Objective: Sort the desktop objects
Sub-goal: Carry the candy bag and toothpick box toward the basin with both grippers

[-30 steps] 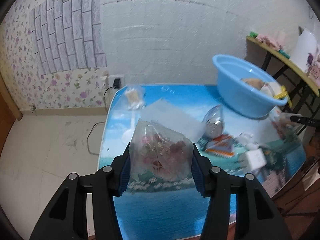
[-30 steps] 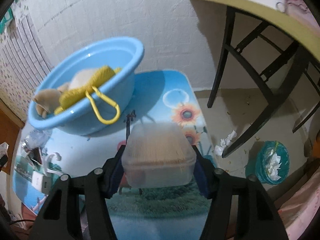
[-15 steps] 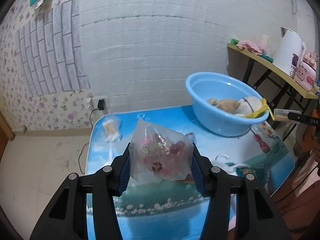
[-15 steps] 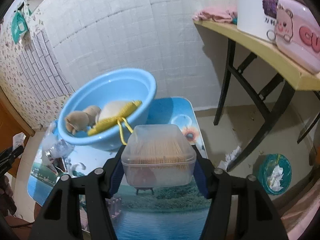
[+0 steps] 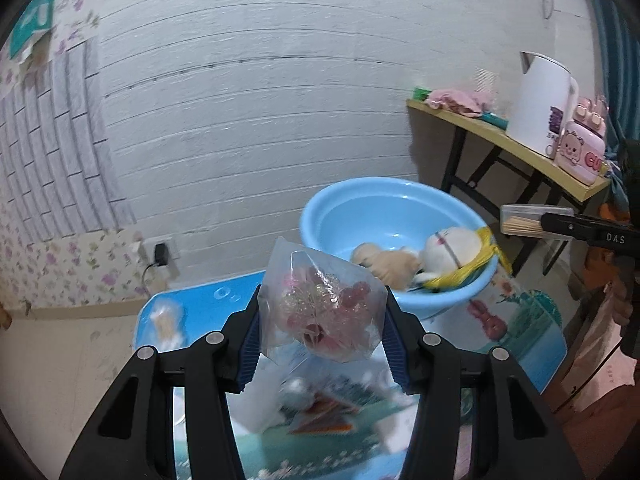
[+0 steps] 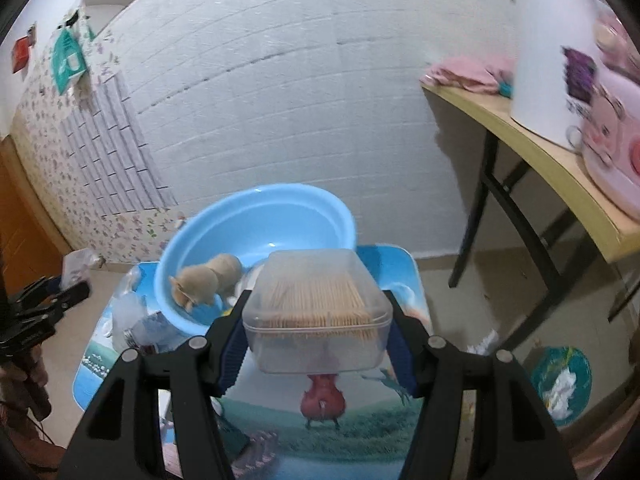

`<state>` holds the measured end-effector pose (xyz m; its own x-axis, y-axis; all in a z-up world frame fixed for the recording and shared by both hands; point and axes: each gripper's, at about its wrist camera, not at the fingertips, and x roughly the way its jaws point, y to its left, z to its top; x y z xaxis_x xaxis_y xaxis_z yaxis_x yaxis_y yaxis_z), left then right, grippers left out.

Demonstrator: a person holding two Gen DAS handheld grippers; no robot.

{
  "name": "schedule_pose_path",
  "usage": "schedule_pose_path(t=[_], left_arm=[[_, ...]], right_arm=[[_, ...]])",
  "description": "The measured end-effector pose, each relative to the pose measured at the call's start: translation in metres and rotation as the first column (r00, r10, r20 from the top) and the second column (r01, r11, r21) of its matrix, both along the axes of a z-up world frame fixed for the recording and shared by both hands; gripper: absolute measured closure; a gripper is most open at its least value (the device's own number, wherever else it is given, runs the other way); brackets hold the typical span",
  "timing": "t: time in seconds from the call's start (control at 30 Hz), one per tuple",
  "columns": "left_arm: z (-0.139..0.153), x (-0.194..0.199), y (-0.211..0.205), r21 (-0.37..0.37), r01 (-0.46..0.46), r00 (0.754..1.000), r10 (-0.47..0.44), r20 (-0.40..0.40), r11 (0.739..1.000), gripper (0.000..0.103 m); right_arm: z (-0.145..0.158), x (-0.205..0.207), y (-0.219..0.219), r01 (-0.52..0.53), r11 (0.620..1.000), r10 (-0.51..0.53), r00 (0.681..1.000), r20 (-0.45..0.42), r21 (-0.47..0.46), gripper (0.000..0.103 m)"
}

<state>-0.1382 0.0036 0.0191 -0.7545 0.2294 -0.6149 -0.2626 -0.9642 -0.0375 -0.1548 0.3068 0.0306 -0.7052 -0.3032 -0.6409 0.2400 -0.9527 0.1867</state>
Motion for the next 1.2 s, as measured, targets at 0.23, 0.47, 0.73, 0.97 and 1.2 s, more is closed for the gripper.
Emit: schedule_pose_path(t=[0.23, 0.47, 0.73, 0.97, 1.2], left_arm=[[-0.007, -0.024, 0.033, -0.002, 0.075, 0.997, -0.075, 0.021, 0.997, 0.052], [-0.020, -0.047, 0.058, -0.013, 0.129, 0.990, -0.128, 0.054, 0.992, 0.052], [-0.030, -0.070, 0.075, -0.032, 0.168, 0.983, -0.165, 0.078, 0.985, 0.051], [-0.036, -0.086, 0.088, -0.043, 0.195, 0.978, -0.190, 0.091, 0.980, 0.051], [-0.044, -0.105, 0.099, -0.047, 0.215, 0.972, -0.209, 0.112, 0.975, 0.051]], right_arm=[[-0.002, -0.009, -0.025, -0.085, 0.996, 0.085, 0.996, -0.001, -0.020, 0.043], [-0.018, -0.024, -0.035, -0.095, 0.995, 0.095, 0.995, 0.028, 0.009, 0.043], [-0.030, -0.049, -0.028, -0.080, 0.997, 0.079, 0.996, 0.045, 0.010, 0.044], [-0.036, -0.068, -0.037, -0.102, 0.994, 0.101, 0.994, 0.039, 0.025, 0.044], [-0.041, -0.079, -0.052, -0.140, 0.989, 0.139, 0.990, 0.037, 0.039, 0.044]])
